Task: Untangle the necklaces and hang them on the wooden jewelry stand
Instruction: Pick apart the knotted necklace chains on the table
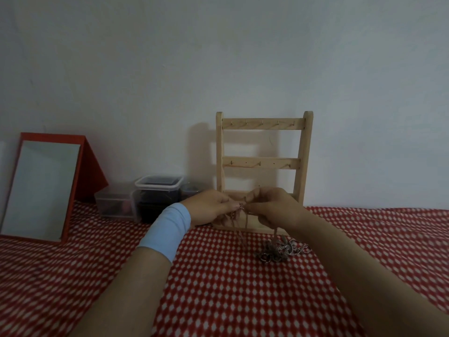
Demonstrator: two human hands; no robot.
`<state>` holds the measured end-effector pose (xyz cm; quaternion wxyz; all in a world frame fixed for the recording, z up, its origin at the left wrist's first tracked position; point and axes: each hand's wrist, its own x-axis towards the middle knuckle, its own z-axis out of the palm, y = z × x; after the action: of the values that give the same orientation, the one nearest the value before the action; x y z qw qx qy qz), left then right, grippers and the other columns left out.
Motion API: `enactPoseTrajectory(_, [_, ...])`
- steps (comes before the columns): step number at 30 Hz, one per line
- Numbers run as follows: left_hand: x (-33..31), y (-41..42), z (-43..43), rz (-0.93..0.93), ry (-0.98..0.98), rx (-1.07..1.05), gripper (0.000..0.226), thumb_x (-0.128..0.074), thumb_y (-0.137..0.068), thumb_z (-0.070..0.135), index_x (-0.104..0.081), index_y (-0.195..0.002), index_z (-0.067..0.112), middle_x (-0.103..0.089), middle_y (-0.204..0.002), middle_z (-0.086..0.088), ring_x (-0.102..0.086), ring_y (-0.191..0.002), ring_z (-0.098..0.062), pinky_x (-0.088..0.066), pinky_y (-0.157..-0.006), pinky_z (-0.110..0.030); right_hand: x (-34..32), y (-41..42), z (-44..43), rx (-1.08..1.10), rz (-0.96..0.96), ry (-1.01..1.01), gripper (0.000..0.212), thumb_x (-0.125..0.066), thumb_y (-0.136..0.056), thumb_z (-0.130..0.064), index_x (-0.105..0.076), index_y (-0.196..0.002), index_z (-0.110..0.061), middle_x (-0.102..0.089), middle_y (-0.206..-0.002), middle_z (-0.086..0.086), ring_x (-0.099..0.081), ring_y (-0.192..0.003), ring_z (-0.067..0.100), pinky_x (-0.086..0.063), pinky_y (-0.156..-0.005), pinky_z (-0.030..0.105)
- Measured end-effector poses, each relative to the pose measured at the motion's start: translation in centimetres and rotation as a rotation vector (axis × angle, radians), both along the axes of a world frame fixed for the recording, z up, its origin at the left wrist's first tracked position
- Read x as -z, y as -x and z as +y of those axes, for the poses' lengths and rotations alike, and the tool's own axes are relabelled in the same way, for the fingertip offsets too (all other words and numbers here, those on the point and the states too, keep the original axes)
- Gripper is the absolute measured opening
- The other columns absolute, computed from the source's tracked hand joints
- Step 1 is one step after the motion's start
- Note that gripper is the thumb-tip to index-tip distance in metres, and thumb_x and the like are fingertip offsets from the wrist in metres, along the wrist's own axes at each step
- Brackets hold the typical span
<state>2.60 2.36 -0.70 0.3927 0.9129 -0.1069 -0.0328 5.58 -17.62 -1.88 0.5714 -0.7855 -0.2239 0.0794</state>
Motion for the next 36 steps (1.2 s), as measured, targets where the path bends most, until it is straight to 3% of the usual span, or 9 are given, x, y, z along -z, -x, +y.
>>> enactPoseTrajectory(5, [0.0,-0.1,0.2,-0.005,-0.026,-0.009,0.036,-0.046,-0.100,0.046,-0.070,-0.085,0.023,-0.066,-0.068,0.017,-0.060,-0.069,-0.001,-0.048,-0.076,-0.020,0.0,0.1,-0.2,-0.046,-0.123,0.005,0.007,-0.068,-0.095,-0.008,-0.075,-0.096,-0.007,-0.069,-0.068,-0.012,-0.039,-0.044,0.003,-0.035,-0.043,0.015])
enactPoseTrajectory(10, [0.0,-0.1,0.3,0.020,0.023,-0.006,0.041,-0.045,-0.100,0.046,-0.070,-0.081,0.020,-0.068,-0.071,0.014,-0.062,-0.063,-0.001,-0.048,-0.068,-0.013,0.2,0.1,-0.2,-0.040,-0.221,0.052,0.004,-0.077,-0.089,-0.014,-0.077,-0.093,-0.014,-0.076,-0.090,0.002,-0.047,-0.051,0.013,-0.044,-0.049,0.025])
enactPoseTrajectory(13, [0.1,-0.2,0.2,0.034,0.030,0.002,0.043,-0.044,-0.100,0.047,-0.069,-0.080,0.019,-0.068,-0.075,0.011,-0.062,-0.067,-0.006,-0.051,-0.079,-0.021,0.4,-0.1,-0.2,-0.040,-0.268,0.072,0.006,-0.080,-0.086,-0.014,-0.077,-0.092,-0.015,-0.076,-0.089,0.004,-0.052,-0.051,0.016,-0.049,-0.053,0.028])
enactPoseTrajectory(18, [0.1,0.1,-0.2,0.086,0.147,0.007,0.043,-0.042,-0.102,0.045,-0.064,-0.077,0.017,-0.066,-0.069,0.007,-0.058,-0.066,-0.013,-0.050,-0.076,-0.027,0.5,0.0,-0.1,-0.034,-0.324,0.043,0.006,-0.077,-0.088,-0.018,-0.077,-0.092,-0.013,-0.076,-0.083,-0.001,-0.054,-0.047,0.015,-0.048,-0.048,0.024])
enactPoseTrajectory(21, [-0.2,0.3,-0.5,0.067,0.089,-0.030,0.047,-0.041,-0.102,0.046,-0.072,-0.093,0.012,-0.070,-0.077,0.005,-0.063,-0.074,-0.016,-0.052,-0.081,-0.029,0.5,0.1,0.0,-0.038,-0.287,0.040,0.013,-0.073,-0.093,-0.023,-0.077,-0.091,-0.011,-0.077,-0.082,0.003,-0.054,-0.047,0.016,-0.047,-0.046,0.024])
enactPoseTrajectory(23, [-0.4,0.2,-0.8,0.028,0.071,-0.052,0.036,-0.043,-0.101,0.046,-0.069,-0.104,0.020,-0.072,-0.086,0.008,-0.067,-0.078,-0.014,-0.054,-0.083,-0.029,0.5,0.2,0.1,-0.027,-0.237,0.006,0.016,-0.071,-0.094,-0.024,-0.077,-0.087,-0.011,-0.077,-0.080,0.003,-0.053,-0.045,0.014,-0.045,-0.044,0.021])
enactPoseTrajectory(26, [-0.3,0.0,-0.9,-0.060,0.168,-0.073,0.024,-0.062,-0.093,0.039,-0.067,-0.107,0.021,-0.075,-0.089,0.005,-0.071,-0.080,-0.010,-0.057,-0.090,-0.036,0.4,0.4,0.2,0.032,-0.175,-0.037,0.022,-0.069,-0.096,-0.026,-0.075,-0.079,-0.012,-0.076,-0.075,0.001,-0.052,-0.042,0.012,-0.040,-0.041,0.017])
enactPoseTrajectory(29, [-0.1,-0.2,-0.5,-0.098,0.211,-0.067,0.020,-0.075,-0.085,0.026,-0.071,-0.103,0.019,-0.077,-0.094,0.000,-0.072,-0.094,-0.015,-0.054,-0.097,-0.040,0.2,0.5,0.3,0.038,-0.118,-0.062,0.026,-0.063,-0.100,-0.028,-0.076,-0.081,-0.017,-0.076,-0.077,0.003,-0.053,-0.045,0.014,-0.038,-0.041,0.018])
enactPoseTrajectory(36, [-0.7,0.2,-0.8,-0.172,-0.057,-0.030,0.020,-0.065,-0.092,0.024,-0.071,-0.111,0.023,-0.071,-0.106,0.006,-0.064,-0.101,-0.009,-0.051,-0.095,-0.029,0.4,0.3,0.3,-0.005,-0.130,0.074,0.027,-0.058,-0.103,-0.032,-0.071,-0.099,-0.009,-0.078,-0.088,0.003,-0.059,-0.052,0.011,-0.041,-0.044,0.019])
